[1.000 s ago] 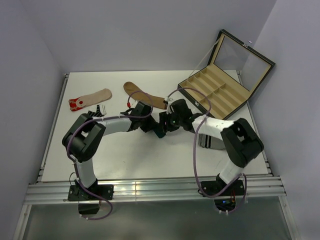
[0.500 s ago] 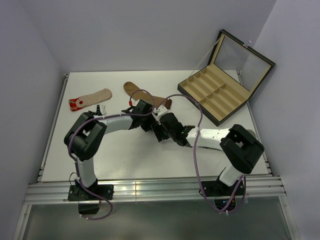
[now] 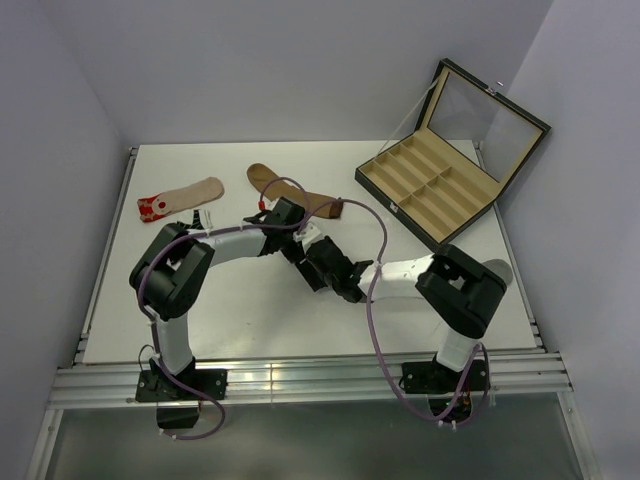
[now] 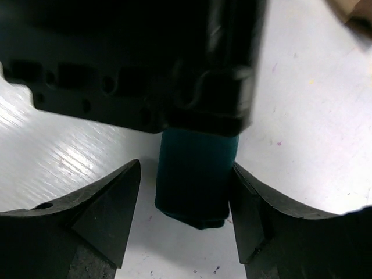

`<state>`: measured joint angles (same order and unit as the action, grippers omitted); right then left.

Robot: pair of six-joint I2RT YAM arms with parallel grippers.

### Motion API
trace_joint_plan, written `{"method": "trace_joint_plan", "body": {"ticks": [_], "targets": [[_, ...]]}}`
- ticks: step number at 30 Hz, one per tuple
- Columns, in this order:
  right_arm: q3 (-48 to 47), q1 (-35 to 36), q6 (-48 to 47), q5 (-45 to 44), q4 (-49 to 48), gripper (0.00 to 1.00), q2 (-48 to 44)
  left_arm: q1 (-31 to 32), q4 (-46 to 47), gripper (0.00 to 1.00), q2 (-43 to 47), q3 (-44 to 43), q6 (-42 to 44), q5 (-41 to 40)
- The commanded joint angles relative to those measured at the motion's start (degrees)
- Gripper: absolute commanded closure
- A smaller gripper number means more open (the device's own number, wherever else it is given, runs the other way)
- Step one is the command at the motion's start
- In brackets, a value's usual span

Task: Roll the socks
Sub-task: Roll the sock at the center of the board.

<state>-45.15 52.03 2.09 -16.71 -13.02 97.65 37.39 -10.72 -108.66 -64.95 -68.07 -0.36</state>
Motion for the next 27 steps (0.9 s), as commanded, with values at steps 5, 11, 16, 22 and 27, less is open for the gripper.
{"method": "trace_joint_plan", "body": {"ticks": [5, 11, 16, 22, 27], "targets": [[-1.5, 1.5, -1.5, -2.9, -1.3, 0.36, 4.0, 0.6, -10.9, 0.56, -5.0, 1.2, 3.2, -0.3], [-2.6, 1.5, -1.5, -3.7, 0.8, 0.49, 6.6, 0.6, -11.0, 0.56, -4.9, 1.3, 3.6, -0.2], [-2.8, 0.8, -0.4, -2.0, 2.3, 0.69, 7.4, 0.6, -11.1, 0.56, -5.2, 1.3, 3.6, -0.2], [-2.6, -2.0, 1.1, 5.5, 4.0, 1.0, 5.9, 0.7, -11.0, 0.5, -3.8, 1.6, 3.2, -0.8], [-3.1, -5.6, 2.3, 13.9, 6.5, 1.0, 5.1, 0.3, -9.6, 0.4, -1.0, 2.5, 1.8, -1.4]]}}
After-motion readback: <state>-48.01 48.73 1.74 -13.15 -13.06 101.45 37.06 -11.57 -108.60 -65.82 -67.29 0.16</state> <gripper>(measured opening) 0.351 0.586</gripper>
